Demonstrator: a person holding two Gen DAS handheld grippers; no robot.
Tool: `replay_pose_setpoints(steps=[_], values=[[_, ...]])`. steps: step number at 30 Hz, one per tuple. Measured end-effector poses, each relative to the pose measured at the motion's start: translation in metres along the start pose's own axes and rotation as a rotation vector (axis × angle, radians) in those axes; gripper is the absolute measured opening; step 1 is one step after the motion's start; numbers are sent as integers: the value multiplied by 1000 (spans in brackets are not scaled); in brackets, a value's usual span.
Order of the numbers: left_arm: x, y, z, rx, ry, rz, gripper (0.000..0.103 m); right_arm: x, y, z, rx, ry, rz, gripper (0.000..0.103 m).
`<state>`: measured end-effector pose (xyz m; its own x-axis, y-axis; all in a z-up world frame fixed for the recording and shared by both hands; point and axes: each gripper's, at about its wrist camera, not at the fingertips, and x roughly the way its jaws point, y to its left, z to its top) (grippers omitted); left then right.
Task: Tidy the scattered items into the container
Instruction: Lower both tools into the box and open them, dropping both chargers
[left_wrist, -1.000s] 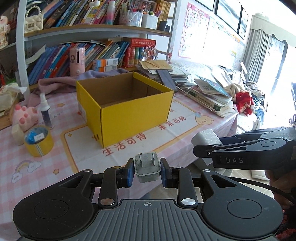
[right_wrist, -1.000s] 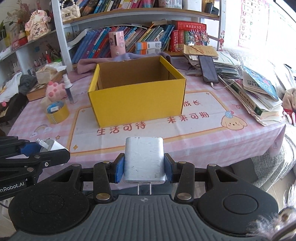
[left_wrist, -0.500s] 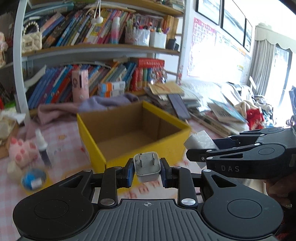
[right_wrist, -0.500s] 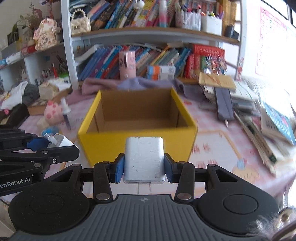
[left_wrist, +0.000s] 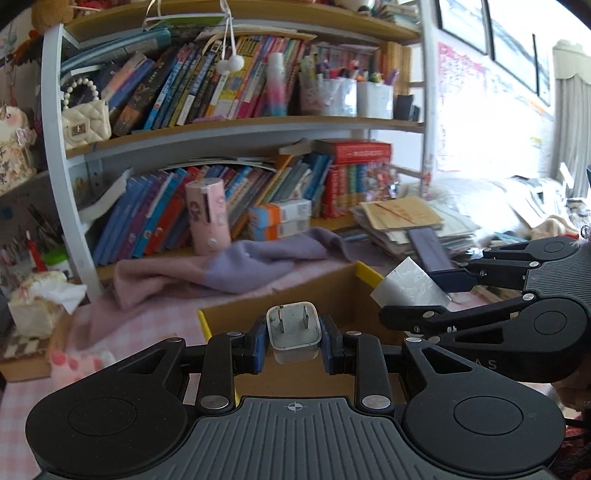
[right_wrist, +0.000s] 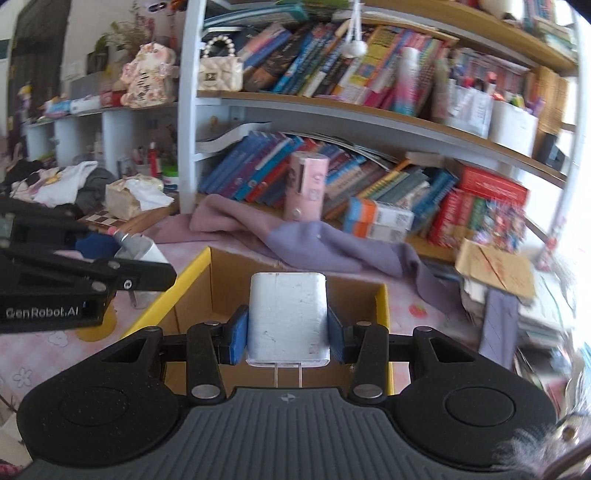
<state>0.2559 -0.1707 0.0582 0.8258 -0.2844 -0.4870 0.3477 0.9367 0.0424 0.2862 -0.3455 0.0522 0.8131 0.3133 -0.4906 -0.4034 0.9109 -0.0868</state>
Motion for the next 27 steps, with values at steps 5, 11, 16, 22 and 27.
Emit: replay_pose_setpoints(steps=[5, 11, 16, 22, 27], values=[[36, -5, 12, 31, 58, 20, 27, 41, -19, 12, -73, 34, 76, 41], [97, -10, 11, 159, 194, 38, 27, 104, -23, 13, -325, 147, 154, 41], [149, -15, 1, 298, 336, 49, 27, 155, -16, -1, -557, 282, 216, 41], [184, -14, 0, 365, 424, 72, 27, 194, -13, -11, -702, 377, 253, 41], [197, -5, 2, 356, 455, 60, 27, 204, -14, -11, -711, 441, 299, 41]])
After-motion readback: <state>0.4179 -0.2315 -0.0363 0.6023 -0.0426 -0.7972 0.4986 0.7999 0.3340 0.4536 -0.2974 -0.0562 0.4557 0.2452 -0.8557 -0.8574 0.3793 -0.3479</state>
